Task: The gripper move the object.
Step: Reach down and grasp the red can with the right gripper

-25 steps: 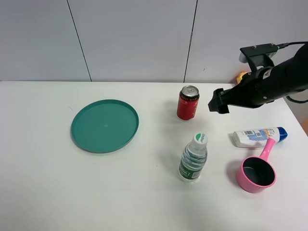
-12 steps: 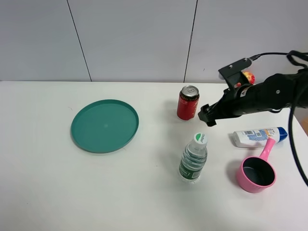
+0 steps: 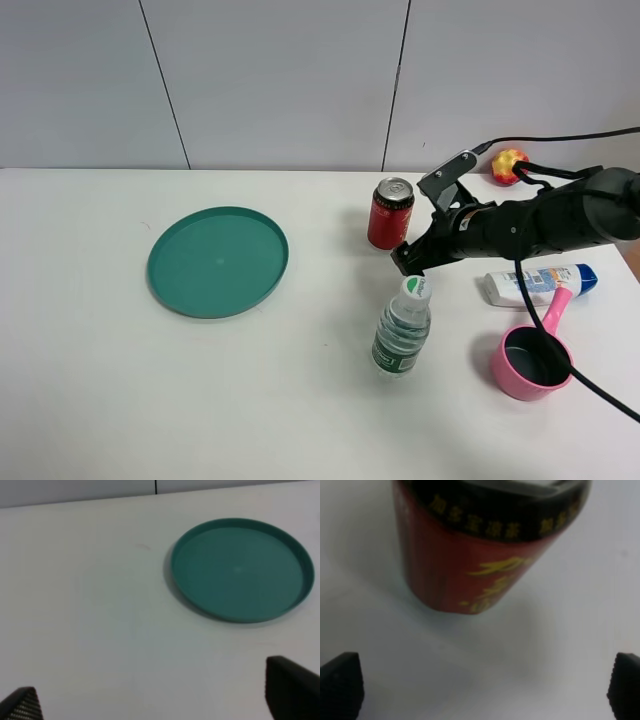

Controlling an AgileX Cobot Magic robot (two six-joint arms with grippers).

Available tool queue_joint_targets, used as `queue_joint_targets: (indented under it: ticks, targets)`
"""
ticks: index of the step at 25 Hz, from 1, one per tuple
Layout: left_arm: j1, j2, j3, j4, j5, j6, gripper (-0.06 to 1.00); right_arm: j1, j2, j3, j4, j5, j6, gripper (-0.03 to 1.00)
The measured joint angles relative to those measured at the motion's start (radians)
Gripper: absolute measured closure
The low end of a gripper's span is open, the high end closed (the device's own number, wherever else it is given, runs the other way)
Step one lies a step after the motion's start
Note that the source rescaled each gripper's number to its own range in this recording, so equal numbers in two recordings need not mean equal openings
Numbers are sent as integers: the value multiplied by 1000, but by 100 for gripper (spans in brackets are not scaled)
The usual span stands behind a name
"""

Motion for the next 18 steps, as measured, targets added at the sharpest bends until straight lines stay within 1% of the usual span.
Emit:
queue_joint_targets:
  ticks: [3,6,8,10,12,14,16,18]
  targets:
    - [0,0,0,0,0,0,-6,0,5,2,-51,-48,41,-3]
    - [0,0,0,0,0,0,-6,0,5,2,-125,-101,138,-3]
    - [0,0,0,0,0,0,-6,0,5,2,-164,-108,212,-3]
    - [0,0,0,0,0,0,-6,0,6,2,-177,-108,257,-3]
    - [0,0,0,0,0,0,-6,0,6,2,-168,-108,270,-3]
    - [0,0,0,0,0,0,-6,0,6,2,-136,-108,263,-3]
    - [0,0,0,0,0,0,-6,0,7,2,-79,-111,227,-3]
    - [0,0,0,0,0,0,-6,0,7,2,-17,-123,164,-3]
